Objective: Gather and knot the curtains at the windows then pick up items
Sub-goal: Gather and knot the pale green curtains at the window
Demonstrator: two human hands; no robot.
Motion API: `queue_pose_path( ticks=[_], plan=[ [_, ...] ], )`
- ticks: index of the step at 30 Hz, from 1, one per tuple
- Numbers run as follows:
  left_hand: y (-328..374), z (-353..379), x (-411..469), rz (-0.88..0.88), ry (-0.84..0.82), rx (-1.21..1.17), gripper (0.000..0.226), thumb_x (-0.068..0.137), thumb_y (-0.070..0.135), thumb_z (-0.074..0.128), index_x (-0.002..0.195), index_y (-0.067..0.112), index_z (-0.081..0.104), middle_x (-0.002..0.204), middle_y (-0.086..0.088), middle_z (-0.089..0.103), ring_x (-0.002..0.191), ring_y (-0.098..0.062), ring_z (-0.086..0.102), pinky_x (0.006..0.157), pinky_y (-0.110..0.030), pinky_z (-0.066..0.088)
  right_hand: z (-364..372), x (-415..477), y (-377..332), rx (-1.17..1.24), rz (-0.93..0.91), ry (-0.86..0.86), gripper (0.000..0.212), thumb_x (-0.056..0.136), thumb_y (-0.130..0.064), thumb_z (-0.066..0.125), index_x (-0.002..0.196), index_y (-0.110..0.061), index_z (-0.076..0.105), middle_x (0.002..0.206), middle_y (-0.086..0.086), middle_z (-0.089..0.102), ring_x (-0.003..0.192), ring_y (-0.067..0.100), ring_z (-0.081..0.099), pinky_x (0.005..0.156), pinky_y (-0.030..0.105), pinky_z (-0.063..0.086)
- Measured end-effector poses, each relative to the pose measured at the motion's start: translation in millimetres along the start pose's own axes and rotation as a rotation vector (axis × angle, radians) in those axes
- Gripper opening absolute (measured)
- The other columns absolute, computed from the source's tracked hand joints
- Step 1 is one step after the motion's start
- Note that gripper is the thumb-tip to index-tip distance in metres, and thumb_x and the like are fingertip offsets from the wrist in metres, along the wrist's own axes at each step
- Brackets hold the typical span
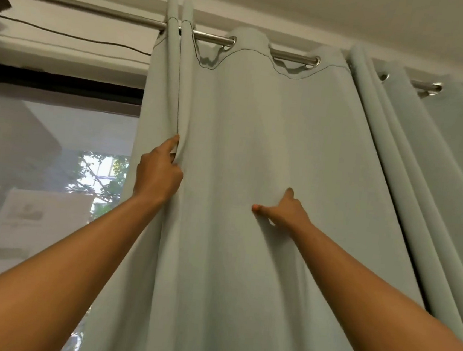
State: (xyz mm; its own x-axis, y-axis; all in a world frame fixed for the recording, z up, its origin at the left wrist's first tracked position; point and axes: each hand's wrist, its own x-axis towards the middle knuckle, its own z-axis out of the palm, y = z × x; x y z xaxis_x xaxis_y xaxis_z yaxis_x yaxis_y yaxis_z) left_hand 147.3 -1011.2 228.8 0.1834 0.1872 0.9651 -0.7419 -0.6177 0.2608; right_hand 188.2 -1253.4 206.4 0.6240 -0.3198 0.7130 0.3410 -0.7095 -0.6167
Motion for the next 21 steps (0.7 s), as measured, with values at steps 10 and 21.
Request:
queue_pose_path(
  ticks=[10,21],
  plan=[
    [-30.7,-26.7,10.0,0.032,-0.03,-0.066,0.054,0.092,0.01,0.058,0.141,0.027,0.044,0.131,-0.008,0.06,0.121,-0.024,0.057,0.1,-0.037,0.045,53.8,-9.3,-32.2,-0.016,-0.301,0.431,0.057,0.089,-0.002,0.033,0.144,-0.017,0.034,0.127,0.011,0.053,0.106,0.032,0.056,0.087,0.036,0.045],
    [-53.2,-64.9,47.1,-0.262,-0.325,-0.643,0.041,0.095,0.044,0.05,0.132,0.027,0.051,0.124,-0.003,0.062,0.1,-0.018,0.06,0.072,-0.033,0.051,84.0,-41.4,-191.6,0.269,-0.745,-0.098,0.041,0.087,0.003,0.044,0.123,-0.008,0.059,0.123,0.013,0.061,0.114,0.026,0.056,0.101,0.034,0.041]
  ],
)
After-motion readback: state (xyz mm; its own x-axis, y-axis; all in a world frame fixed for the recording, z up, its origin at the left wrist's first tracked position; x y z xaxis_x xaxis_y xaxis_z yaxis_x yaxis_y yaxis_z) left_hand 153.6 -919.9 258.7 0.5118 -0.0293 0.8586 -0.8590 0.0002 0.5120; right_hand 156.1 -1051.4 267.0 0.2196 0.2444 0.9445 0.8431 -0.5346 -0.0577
